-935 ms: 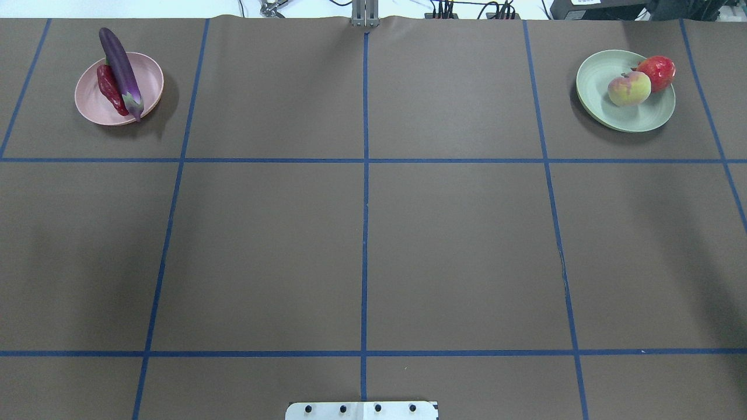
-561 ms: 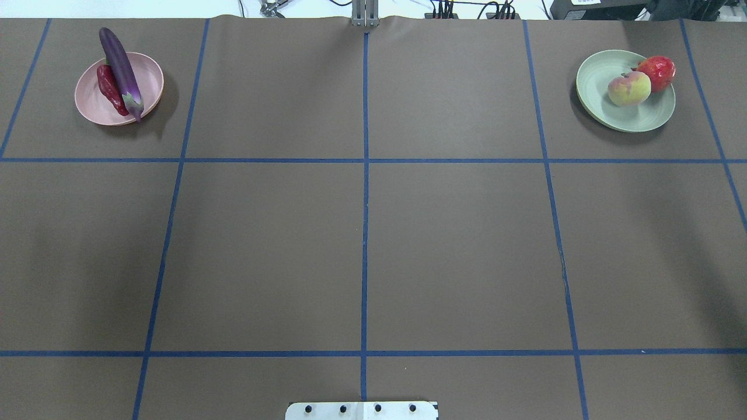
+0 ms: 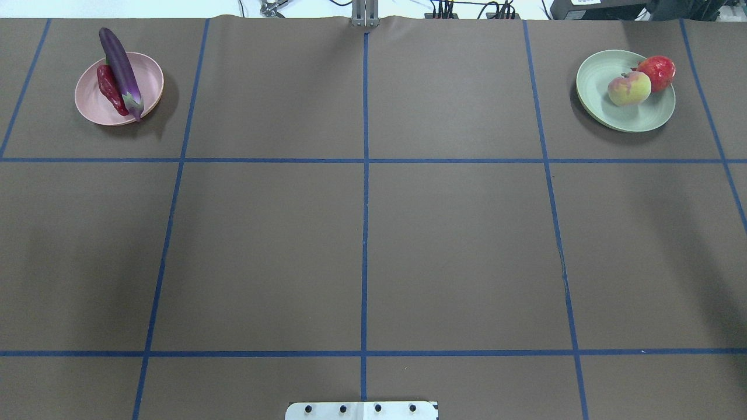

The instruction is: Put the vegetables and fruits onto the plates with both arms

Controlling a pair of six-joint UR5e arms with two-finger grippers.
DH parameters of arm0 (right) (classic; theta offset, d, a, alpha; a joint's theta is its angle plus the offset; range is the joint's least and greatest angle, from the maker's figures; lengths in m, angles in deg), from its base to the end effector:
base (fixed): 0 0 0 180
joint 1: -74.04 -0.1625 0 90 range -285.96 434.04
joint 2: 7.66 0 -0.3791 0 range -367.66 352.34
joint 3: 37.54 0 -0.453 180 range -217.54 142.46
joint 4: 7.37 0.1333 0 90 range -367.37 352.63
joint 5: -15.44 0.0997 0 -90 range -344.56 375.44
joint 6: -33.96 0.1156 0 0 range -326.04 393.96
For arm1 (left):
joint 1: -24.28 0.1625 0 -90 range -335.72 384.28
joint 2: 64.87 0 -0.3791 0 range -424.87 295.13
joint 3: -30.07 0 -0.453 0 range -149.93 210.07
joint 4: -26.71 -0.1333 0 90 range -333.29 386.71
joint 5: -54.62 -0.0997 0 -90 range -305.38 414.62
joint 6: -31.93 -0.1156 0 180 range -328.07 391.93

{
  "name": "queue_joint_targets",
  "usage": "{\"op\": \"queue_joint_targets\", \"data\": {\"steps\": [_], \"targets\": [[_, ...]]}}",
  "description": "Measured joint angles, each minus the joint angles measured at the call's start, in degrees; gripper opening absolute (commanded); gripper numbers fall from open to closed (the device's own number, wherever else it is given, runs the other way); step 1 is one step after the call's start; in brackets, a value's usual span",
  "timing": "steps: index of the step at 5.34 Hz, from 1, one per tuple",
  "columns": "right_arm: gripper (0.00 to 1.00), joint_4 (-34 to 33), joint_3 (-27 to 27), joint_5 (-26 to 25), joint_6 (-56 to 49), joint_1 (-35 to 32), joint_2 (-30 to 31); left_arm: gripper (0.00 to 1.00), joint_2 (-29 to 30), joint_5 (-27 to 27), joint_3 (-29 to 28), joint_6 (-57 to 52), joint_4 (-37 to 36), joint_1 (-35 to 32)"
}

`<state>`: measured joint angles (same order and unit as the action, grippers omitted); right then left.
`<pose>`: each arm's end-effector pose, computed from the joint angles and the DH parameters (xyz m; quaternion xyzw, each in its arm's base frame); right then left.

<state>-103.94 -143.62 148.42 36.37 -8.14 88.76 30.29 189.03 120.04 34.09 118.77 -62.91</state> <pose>-0.0152 -0.5110 0.5423 -0.0077 -0.3670 -0.0538 0.9286 -0.0232 -0.5964 0.5690 0.0416 0.3793 0.0289 0.9239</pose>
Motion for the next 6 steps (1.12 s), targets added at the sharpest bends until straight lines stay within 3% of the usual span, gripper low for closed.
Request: {"op": "queue_joint_targets", "data": {"steps": [3,6], "targets": [[1.0,0.2,0.1,-0.1,0.1,0.0,0.4,1.0,0.4,0.2,2.1,2.4,-4.9,0.0],[1.0,0.2,0.1,0.2,0.2,0.0,0.6,1.0,-0.9,-0.7,4.2,-3.2,-6.5,-0.1]]}}
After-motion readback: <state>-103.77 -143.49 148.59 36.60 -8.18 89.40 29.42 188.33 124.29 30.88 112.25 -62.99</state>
